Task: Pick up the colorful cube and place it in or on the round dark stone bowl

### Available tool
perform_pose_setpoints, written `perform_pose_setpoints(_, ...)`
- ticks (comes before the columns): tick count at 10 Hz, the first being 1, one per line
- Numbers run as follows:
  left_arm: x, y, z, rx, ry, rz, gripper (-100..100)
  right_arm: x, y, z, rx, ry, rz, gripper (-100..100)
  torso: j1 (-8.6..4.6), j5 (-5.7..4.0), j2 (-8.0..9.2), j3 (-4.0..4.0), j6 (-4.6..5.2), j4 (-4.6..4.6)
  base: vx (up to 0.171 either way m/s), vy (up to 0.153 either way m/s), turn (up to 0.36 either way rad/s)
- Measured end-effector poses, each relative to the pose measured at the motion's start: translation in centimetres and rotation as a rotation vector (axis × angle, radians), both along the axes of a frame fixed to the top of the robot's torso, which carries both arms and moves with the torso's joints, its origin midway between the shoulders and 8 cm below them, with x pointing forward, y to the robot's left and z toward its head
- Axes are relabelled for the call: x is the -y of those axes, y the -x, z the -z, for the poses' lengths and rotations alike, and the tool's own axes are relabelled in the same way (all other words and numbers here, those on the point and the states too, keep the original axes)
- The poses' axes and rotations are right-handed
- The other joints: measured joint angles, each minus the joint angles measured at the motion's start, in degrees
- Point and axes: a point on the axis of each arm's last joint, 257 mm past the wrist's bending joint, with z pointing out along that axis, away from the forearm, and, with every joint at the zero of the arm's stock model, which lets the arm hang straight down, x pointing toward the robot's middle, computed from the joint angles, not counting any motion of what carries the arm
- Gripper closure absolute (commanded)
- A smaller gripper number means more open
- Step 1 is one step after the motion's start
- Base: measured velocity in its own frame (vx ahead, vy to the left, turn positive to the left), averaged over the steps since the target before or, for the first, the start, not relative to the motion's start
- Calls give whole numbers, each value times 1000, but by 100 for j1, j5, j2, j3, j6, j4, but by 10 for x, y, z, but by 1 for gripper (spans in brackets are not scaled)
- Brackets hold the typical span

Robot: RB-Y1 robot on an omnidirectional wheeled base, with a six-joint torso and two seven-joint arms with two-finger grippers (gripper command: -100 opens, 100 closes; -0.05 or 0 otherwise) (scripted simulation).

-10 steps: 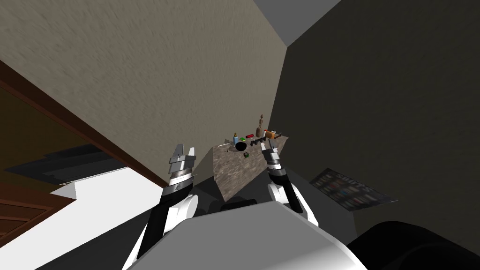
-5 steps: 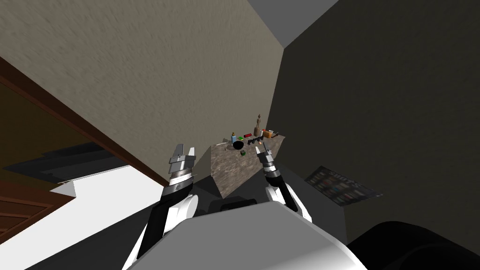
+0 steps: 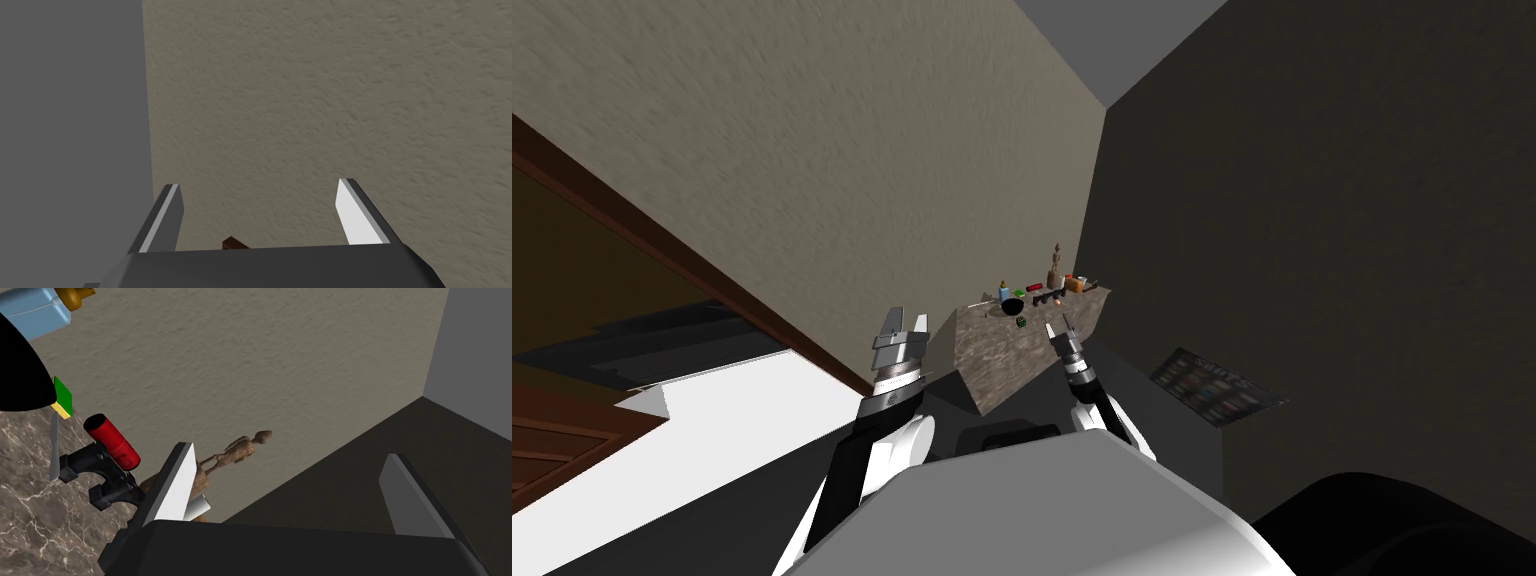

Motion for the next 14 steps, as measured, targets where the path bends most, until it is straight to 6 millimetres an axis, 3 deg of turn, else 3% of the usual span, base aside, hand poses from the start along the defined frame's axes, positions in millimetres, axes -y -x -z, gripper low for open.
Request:
perform_pose_setpoints(5, 0, 0, 0, 0, 0, 0, 0, -26, -8, 39, -110, -165, -126, -100, 23, 5, -22, -12, 0, -4, -60, -73, 5)
perform_pose_setpoints(8, 0, 0, 0, 0, 0, 0, 0, -40, -10, 73, -190, -284, -199, -100, 5, 1, -28, -15, -1, -5, -41, -96, 31)
perform_pose_setpoints(14, 0, 0, 0, 0, 0, 0, 0, -58, -18, 116, -312, -491, -293, -100, 31, 7, -52, -29, -1, -10, 8, -53, 75)
